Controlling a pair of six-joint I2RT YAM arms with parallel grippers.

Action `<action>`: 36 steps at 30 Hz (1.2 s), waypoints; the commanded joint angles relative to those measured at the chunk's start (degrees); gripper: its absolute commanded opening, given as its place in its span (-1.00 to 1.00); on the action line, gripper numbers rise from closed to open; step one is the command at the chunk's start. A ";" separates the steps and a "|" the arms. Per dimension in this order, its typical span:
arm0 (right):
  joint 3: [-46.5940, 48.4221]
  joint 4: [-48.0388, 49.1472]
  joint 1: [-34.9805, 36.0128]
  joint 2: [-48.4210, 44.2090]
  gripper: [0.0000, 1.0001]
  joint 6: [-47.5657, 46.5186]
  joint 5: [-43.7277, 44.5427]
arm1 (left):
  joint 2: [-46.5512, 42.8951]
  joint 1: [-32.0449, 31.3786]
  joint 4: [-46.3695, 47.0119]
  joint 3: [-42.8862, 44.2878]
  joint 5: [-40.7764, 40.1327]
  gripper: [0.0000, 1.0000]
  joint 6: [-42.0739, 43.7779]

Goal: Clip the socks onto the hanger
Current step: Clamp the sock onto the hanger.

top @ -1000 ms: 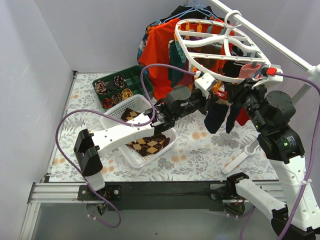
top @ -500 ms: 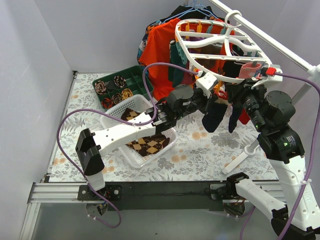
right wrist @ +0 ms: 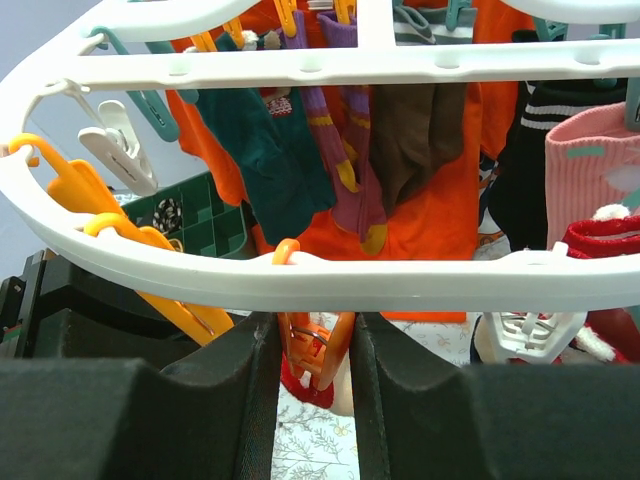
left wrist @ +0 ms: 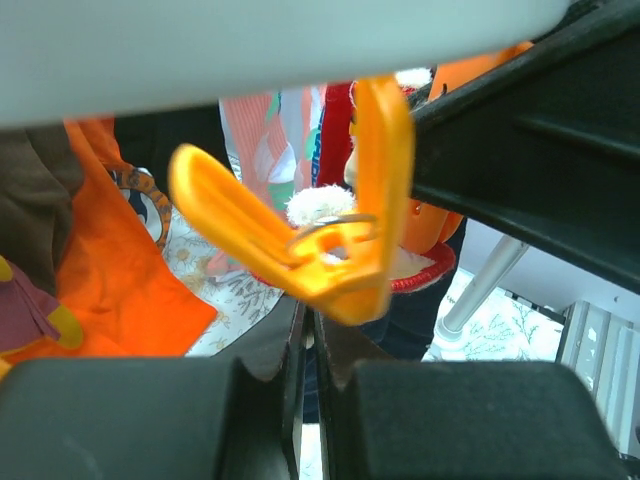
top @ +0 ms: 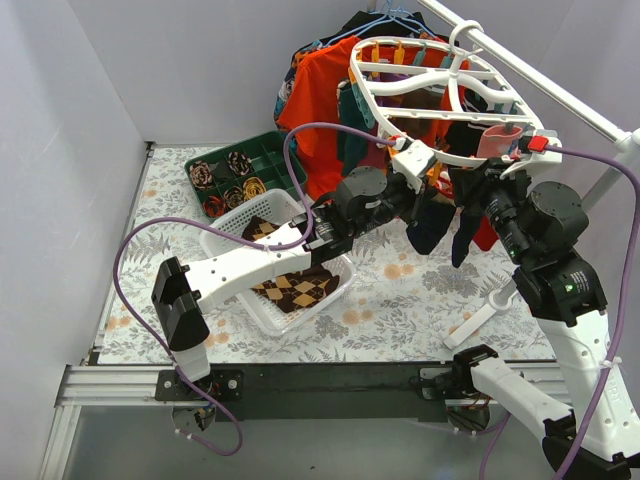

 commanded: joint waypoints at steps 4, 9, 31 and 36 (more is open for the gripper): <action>-0.27 2.01 0.15 -0.62 -0.97 -1.04 -0.98 | -1.13 -0.23 0.01 2.79 1.06 -1.00 -0.42; -0.27 2.09 0.24 -0.62 -0.97 -1.57 -1.51 | -1.56 -0.23 -0.16 2.53 1.41 -1.00 -0.60; -0.98 2.45 0.15 -1.32 -0.97 -5.61 -2.30 | -4.81 -0.23 -1.75 3.41 2.21 -1.00 -1.04; -1.33 2.36 0.15 -1.32 -0.97 -5.62 -2.30 | -5.52 -0.23 -0.78 3.23 1.59 -1.00 -1.21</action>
